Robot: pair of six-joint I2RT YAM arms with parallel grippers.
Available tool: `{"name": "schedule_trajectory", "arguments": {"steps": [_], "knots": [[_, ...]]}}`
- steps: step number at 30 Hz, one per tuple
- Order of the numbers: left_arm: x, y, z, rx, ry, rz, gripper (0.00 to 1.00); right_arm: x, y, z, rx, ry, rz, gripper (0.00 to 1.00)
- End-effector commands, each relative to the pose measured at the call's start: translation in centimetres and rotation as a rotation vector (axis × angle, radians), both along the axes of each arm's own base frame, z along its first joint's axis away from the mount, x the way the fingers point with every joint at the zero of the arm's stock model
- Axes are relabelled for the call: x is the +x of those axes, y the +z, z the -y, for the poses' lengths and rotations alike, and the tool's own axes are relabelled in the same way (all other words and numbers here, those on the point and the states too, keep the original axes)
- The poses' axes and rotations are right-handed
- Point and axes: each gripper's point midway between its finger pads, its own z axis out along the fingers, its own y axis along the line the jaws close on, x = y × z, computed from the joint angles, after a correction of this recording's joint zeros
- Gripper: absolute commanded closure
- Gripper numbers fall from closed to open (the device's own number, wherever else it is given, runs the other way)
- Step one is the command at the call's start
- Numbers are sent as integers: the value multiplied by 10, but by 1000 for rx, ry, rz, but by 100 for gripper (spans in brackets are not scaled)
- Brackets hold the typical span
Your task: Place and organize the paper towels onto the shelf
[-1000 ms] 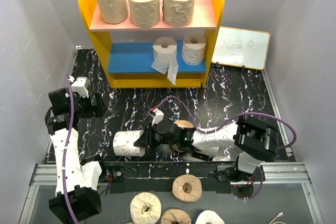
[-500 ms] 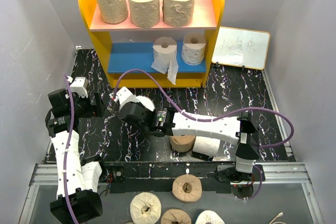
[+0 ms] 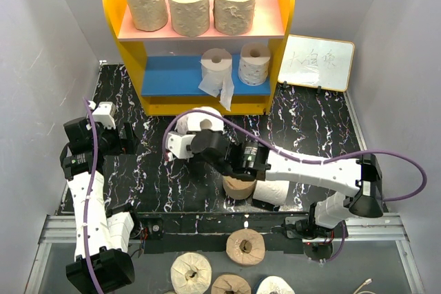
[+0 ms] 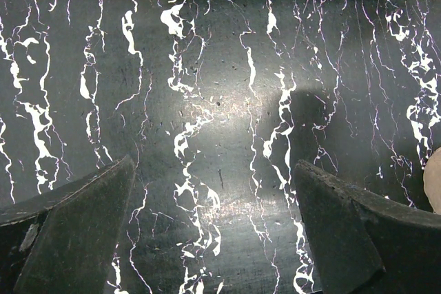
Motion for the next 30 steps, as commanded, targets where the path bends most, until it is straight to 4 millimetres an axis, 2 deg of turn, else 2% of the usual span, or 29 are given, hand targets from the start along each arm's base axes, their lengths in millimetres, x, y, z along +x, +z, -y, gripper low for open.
{"name": "schedule_trajectory", "arguments": {"steps": [1,2,4,10,15,19,24,30], "knots": [[-1,1,2,-11,-2,11,1,18,65,-25,63,122,105,100],[-1,1,2,-10,-3,11,1,19,60,-30,36,149,79,100],[-1,0,2,-12,-2,7,1,27,64,-36,42,167,60,100],[-1,0,2,-9,-5,10,1,78,86,-35,73,140,3,100],[-2,0,3,-7,-9,13,1,120,88,-39,-7,110,27,100],[-2,1,3,-7,-10,17,1,143,96,-47,-29,95,55,100],[-2,2,3,-3,-9,26,1,167,88,-57,-52,78,93,100],[-3,2,3,-1,-10,24,1,189,80,-56,-62,40,130,100]]}}
